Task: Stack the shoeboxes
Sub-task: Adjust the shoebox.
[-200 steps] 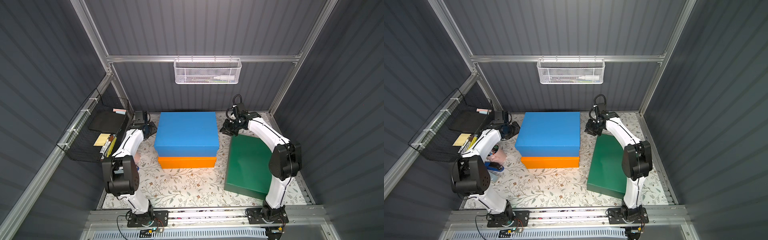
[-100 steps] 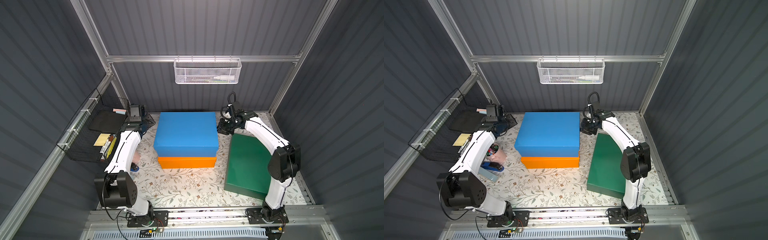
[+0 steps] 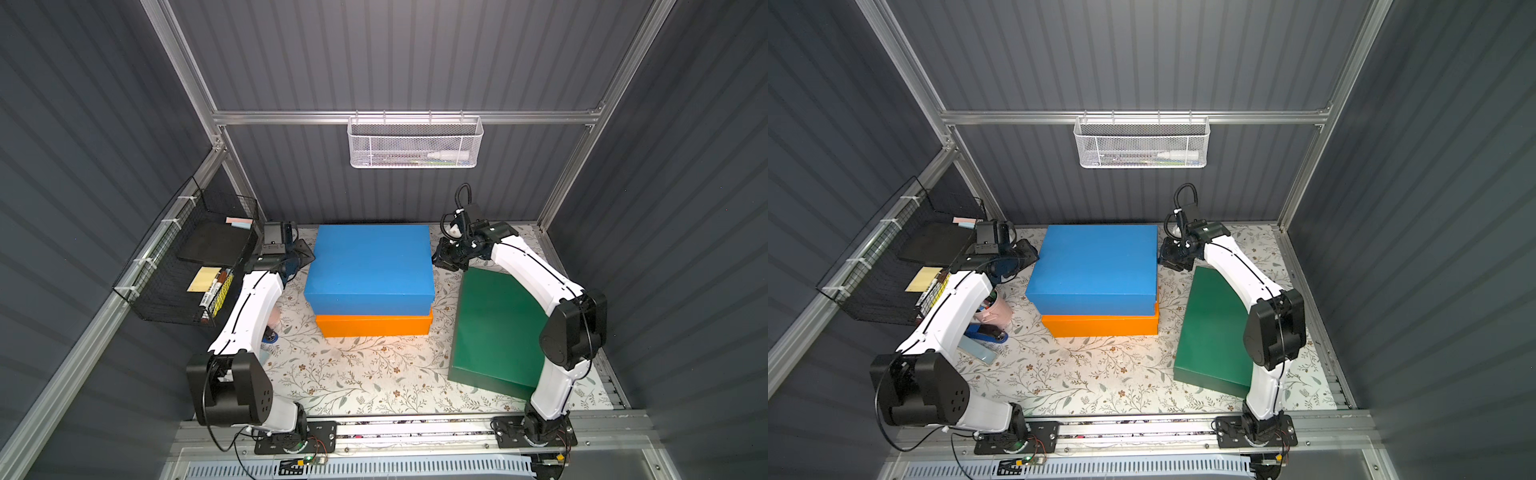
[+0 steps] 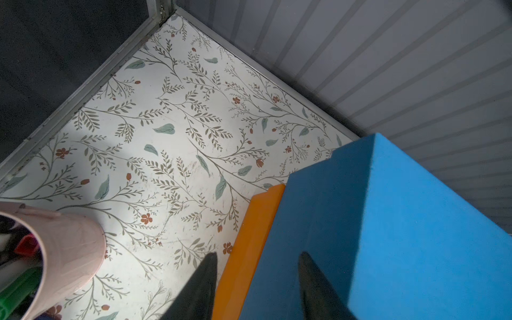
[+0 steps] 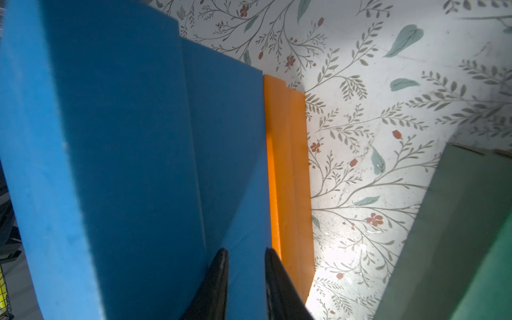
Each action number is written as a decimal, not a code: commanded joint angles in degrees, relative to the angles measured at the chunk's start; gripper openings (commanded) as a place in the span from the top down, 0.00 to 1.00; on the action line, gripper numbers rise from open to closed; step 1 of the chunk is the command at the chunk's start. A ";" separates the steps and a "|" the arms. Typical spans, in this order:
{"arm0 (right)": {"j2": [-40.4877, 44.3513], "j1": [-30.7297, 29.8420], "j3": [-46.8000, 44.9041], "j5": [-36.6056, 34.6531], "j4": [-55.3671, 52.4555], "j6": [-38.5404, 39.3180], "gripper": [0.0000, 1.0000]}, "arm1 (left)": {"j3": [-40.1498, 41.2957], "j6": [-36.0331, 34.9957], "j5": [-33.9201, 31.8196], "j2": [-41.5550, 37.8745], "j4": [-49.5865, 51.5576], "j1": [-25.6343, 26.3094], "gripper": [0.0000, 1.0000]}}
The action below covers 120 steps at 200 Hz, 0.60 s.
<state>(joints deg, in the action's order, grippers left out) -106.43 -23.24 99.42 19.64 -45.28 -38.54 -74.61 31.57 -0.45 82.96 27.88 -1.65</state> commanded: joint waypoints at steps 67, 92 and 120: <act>0.35 -1.16 0.07 0.57 -0.82 -0.48 0.73 | 3.54 3.01 3.68 -6.69 0.96 1.12 0.50; 0.17 -1.19 0.08 0.71 -0.81 -0.39 0.73 | 5.18 3.82 3.90 -8.30 1.26 1.43 0.50; 0.11 -1.23 0.07 0.66 -0.67 -0.22 0.73 | 6.67 5.03 4.67 -10.72 1.21 1.74 0.50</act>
<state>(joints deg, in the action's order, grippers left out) -106.43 -24.16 99.42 19.88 -45.43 -38.54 -69.34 34.96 2.85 74.96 28.01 -0.40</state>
